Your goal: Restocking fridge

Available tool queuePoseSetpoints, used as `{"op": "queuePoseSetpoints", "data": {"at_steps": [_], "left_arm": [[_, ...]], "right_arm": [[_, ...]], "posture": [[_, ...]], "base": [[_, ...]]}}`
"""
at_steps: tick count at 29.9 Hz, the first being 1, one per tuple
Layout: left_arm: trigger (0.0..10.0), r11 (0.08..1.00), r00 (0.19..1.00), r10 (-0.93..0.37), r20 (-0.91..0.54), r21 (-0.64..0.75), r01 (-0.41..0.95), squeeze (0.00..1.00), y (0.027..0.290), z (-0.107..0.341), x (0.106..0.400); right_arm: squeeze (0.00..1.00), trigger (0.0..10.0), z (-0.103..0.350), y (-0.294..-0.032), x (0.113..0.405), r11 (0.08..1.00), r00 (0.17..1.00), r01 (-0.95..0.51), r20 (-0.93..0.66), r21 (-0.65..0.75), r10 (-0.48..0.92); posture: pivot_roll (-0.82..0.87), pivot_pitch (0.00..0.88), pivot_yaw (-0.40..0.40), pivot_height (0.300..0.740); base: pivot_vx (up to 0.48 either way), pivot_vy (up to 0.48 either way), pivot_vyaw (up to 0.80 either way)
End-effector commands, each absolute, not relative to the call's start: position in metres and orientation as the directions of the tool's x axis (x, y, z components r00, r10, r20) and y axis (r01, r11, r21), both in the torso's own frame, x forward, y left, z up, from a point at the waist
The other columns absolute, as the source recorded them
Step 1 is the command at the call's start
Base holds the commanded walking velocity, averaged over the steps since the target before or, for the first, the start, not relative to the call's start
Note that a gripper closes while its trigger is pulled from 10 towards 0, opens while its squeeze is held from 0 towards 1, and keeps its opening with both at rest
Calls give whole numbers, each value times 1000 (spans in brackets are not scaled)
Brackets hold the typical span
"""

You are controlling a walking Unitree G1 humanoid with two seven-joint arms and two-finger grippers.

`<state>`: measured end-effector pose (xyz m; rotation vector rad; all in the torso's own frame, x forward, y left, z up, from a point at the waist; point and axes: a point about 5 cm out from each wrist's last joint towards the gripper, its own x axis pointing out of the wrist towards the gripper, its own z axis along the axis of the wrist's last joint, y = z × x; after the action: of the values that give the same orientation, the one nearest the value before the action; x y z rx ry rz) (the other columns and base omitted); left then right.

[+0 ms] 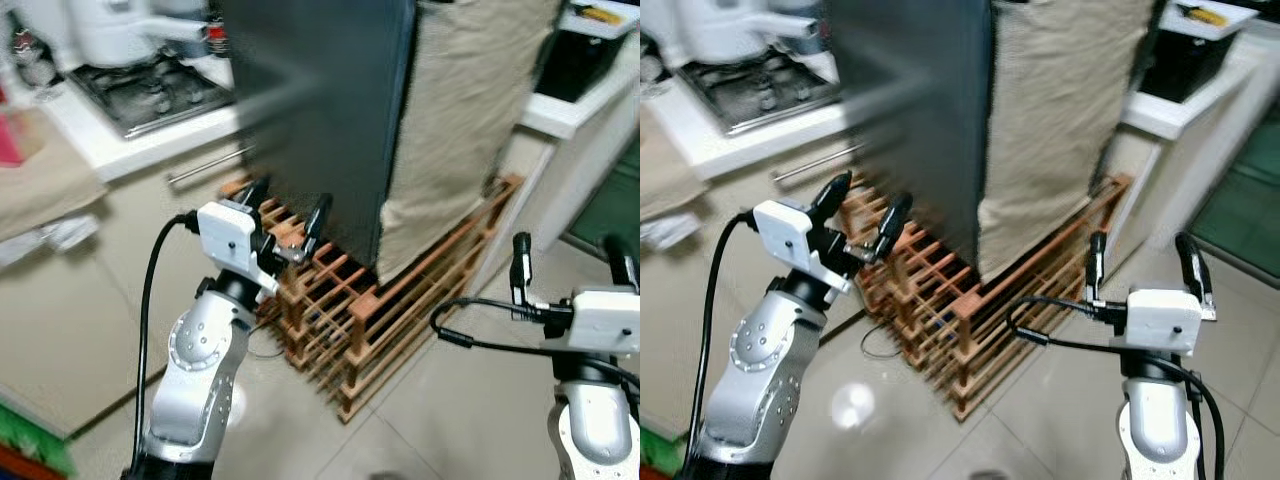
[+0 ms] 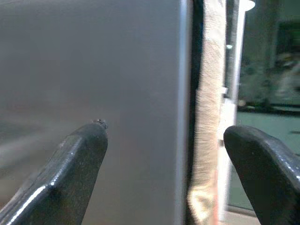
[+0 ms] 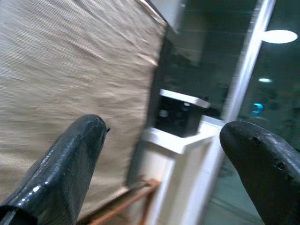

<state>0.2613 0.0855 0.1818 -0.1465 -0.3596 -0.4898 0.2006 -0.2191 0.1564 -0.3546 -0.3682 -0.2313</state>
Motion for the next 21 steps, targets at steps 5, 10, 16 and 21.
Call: {"op": "queuePoseSetpoints", "data": {"at_steps": [5,10,16,21], "left_arm": [[10000,867,819,-453,352,-38,496,0,88,182,264],[10000,867,831,-455,321,-53,495,0,86,182,275],[10000,852,842,-456,288,-132,507,0,82,179,281],[10000,840,843,-465,270,-168,517,0,80,176,284]], "right_arm": [[0,10000,164,-213,207,922,901,266,412,-282,-134],[0,10000,166,-213,214,923,902,263,412,-280,-131],[0,10000,174,-215,224,917,892,273,434,-291,-128],[0,10000,176,-213,223,912,893,263,437,-314,-106]], "posture": [[-249,9,28,740],[-251,14,35,740],[-260,19,39,740],[-266,24,36,740]], "base": [[480,0,0],[0,0,0],[0,0,0],[0,0,-781]]}}
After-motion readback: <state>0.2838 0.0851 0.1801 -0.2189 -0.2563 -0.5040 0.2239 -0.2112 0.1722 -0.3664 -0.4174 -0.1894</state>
